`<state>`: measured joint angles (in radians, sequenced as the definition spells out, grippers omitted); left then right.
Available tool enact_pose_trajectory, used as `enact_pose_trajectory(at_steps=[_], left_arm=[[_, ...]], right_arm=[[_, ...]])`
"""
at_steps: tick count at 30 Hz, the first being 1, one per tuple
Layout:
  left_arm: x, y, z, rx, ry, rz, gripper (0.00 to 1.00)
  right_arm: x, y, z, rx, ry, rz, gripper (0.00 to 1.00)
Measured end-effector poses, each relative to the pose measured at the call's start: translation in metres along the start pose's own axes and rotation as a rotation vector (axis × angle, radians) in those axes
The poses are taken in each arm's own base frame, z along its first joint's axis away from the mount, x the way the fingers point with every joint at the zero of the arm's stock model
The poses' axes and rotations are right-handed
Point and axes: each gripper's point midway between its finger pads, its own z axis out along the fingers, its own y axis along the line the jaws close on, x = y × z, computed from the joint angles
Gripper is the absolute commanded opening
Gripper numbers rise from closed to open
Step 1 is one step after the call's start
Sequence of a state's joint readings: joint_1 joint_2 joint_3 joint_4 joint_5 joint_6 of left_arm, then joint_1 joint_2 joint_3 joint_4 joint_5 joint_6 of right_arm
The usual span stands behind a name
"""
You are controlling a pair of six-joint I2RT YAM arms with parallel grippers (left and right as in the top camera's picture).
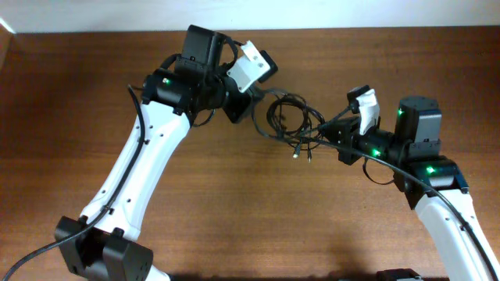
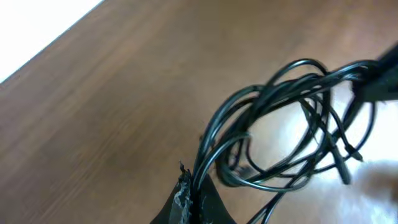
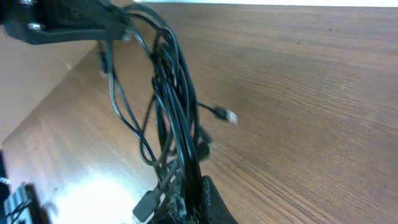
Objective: Untangle cables
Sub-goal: 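Pull the cables apart between left and right grippers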
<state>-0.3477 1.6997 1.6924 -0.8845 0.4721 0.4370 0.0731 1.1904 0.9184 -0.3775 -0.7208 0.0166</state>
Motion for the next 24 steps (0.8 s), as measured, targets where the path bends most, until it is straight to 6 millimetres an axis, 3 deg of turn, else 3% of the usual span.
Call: enact_pose_trajectory(at_steps=[5, 14, 22, 23, 24], left_arm=[[0.0, 0.017, -0.001, -0.093, 0.008, -0.102, 0.0], [0.025, 0.057, -0.012, -0.378, 0.082, -0.412, 0.0], [0.026, 0.072, -0.018, -0.483, 0.007, -0.699, 0.0], [0.025, 0.074, -0.019, -0.492, -0.004, -0.724, 0.07], [0.025, 0.074, -0.019, -0.497, -0.011, -0.743, 0.26]], right_arm=[[0.0, -0.008, 0.0, 0.049, -0.003, 0.059, 0.04], [-0.001, -0.009, 0.0, 0.055, -0.007, 0.09, 0.04], [-0.001, -0.009, 0.0, 0.055, -0.007, 0.09, 0.04], [-0.001, -0.01, 0.0, 0.055, -0.006, 0.091, 0.04], [-0.001, -0.01, 0.0, 0.055, -0.006, 0.091, 0.04]])
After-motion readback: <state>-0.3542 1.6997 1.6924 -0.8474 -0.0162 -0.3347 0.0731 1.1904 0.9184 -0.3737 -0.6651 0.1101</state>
